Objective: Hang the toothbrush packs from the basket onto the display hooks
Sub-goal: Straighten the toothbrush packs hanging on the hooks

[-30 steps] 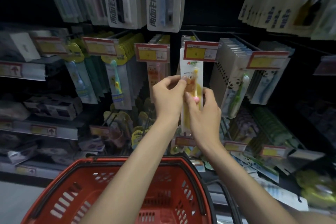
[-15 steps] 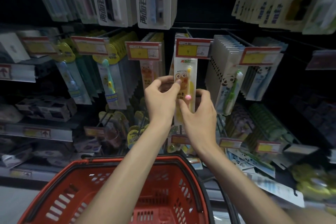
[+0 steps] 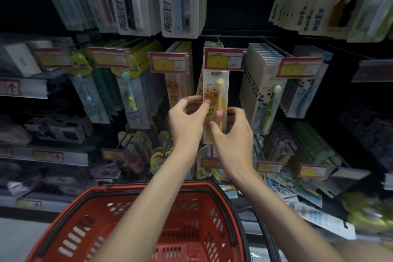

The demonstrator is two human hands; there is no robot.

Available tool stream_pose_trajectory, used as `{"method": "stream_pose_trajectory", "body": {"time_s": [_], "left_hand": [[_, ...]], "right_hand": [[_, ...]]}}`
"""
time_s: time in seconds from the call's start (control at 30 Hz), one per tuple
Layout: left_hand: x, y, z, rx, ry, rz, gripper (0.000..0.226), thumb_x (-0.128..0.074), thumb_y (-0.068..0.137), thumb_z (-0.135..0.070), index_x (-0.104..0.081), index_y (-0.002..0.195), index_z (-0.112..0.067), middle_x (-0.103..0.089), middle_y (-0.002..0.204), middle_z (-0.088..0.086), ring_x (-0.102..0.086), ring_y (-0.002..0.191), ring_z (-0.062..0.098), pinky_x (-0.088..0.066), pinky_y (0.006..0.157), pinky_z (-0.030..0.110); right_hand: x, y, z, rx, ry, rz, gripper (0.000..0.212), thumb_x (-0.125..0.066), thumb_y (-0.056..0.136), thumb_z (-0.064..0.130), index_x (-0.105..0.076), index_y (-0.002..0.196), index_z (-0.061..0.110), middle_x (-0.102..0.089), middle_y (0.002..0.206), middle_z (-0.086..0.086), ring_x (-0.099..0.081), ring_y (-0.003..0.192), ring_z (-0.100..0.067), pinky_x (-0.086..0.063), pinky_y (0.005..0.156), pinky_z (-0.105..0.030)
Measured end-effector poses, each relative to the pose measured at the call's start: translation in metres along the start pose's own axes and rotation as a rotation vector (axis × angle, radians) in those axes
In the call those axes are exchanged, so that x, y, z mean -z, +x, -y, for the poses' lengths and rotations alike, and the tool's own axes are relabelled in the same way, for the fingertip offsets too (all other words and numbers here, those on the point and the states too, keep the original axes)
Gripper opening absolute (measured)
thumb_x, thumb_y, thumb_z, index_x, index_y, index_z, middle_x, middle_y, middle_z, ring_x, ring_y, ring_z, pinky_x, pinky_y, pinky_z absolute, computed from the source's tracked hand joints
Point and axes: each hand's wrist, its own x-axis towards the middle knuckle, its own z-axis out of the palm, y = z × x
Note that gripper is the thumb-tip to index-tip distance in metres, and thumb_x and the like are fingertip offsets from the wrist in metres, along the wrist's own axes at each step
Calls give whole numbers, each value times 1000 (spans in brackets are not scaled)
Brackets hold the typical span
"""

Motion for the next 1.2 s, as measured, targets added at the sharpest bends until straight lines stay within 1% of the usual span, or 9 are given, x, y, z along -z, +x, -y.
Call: {"method": "stream_pose_trajectory", "body": {"time_s": [0.2, 0.33, 0.5, 0.63, 0.73, 0.8, 0.9, 1.1, 1.2], "left_hand": [[6, -5, 1, -35, 61, -1, 19, -81, 89, -23, -77, 107, -19, -77, 97, -9, -71, 91, -1, -54, 75, 11], [16, -19, -5, -107, 116, -7, 18, -82, 89, -25, -75, 105, -22, -75, 94, -11, -70, 88, -2, -53, 74, 11], [14, -47, -22, -229, 177, 74, 16, -81, 90, -30, -73, 103, -28, -74, 93, -12, -70, 92, 2, -58, 83, 23], [-8, -64, -35, -238, 149, 153, 14, -79, 92, -28, -73, 104, -26, -75, 93, -11, -71, 90, 5, -62, 81, 38], [-27, -70, -39, -223, 104, 224, 13, -75, 95, -27, -73, 108, -25, -75, 94, -12, -71, 91, 3, -61, 80, 28], [-41, -70, -39, -213, 79, 260, 16, -72, 98, -26, -73, 114, -23, -74, 99, -13, -70, 94, -1, -56, 78, 14], [-65, -65, -33, -198, 74, 280, 25, -67, 101, -26, -70, 126, -23, -72, 110, -15, -67, 102, -5, -54, 86, 12], [-108, -46, -17, -115, 88, 259, 58, -59, 103, -41, -41, 157, -30, -47, 156, -13, -44, 143, 6, -40, 120, 38], [-122, -37, -13, -74, 74, 253, 67, -52, 102, -51, -26, 163, -36, -29, 168, -12, -26, 155, 10, -27, 127, 45]], "right_hand": [[4, -4, 0, 12, -34, 12, 39, -73, 91, 35, -52, 124, 30, -60, 112, 8, -63, 98, -12, -56, 85, -41], [16, -6, 2, 16, -64, 14, 47, -73, 93, 38, -50, 133, 28, -57, 116, 7, -59, 104, -12, -49, 84, -30], [46, -4, 6, 67, -55, -48, 47, -74, 92, 40, -53, 133, 28, -58, 119, 9, -57, 107, -5, -45, 87, -24], [72, 4, 2, 82, -46, -127, 42, -74, 93, 36, -55, 129, 27, -60, 117, 9, -58, 107, -6, -49, 91, -28], [90, 16, -6, 59, -11, -175, 37, -73, 94, 36, -57, 126, 28, -61, 115, 8, -60, 106, -9, -53, 93, -37], [100, 27, -13, 48, 12, -200, 34, -72, 95, 37, -58, 125, 27, -62, 112, 6, -62, 104, -12, -55, 93, -41], [111, 46, -20, 29, 22, -202, 32, -68, 97, 36, -59, 126, 24, -64, 115, 3, -62, 104, -12, -54, 96, -41], [107, 79, -37, -28, 75, -29, 66, -63, 98, 40, -37, 158, 27, -49, 155, 4, -44, 143, -12, -39, 119, -36], [100, 91, -40, -35, 153, 50, 73, -60, 101, 41, -23, 163, 32, -36, 164, 8, -33, 150, -10, -31, 120, -31]]}}
